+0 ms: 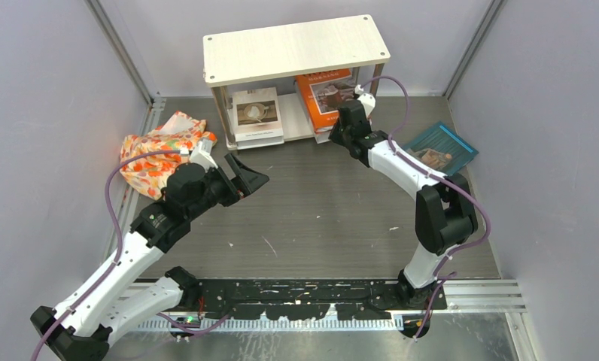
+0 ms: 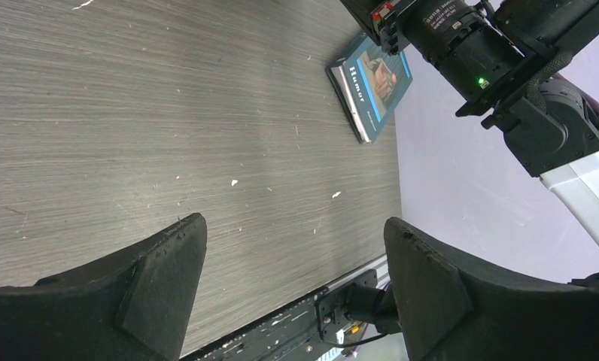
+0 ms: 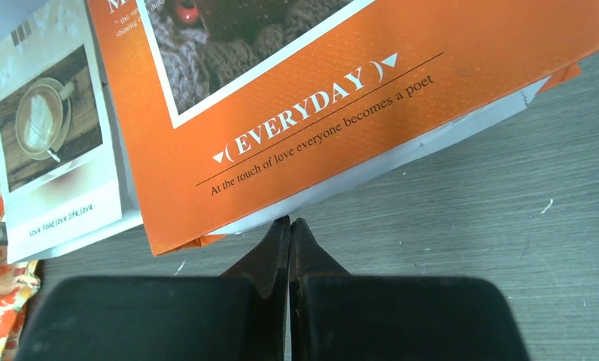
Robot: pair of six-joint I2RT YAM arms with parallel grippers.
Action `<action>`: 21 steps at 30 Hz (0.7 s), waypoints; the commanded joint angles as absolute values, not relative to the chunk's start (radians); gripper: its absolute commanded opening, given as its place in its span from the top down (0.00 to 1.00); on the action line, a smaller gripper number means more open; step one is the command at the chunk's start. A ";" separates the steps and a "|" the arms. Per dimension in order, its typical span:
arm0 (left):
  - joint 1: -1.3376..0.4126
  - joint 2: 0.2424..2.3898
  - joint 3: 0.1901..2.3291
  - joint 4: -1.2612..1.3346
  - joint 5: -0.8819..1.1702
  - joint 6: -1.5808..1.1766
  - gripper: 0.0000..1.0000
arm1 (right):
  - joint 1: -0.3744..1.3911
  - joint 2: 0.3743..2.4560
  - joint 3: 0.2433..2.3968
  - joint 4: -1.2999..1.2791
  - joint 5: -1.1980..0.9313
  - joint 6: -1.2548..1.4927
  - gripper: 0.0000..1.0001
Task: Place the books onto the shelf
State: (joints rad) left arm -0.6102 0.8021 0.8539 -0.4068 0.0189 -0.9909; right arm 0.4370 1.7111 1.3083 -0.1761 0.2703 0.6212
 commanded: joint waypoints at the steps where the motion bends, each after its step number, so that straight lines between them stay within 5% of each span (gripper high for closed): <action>1: -0.605 0.803 0.860 -0.347 0.008 -0.977 0.13 | 0.443 1.689 1.294 -0.041 0.319 0.586 0.99; 21: -0.600 0.836 0.893 -0.360 0.010 -0.943 0.13 | 0.443 1.702 1.287 0.050 0.424 0.558 0.99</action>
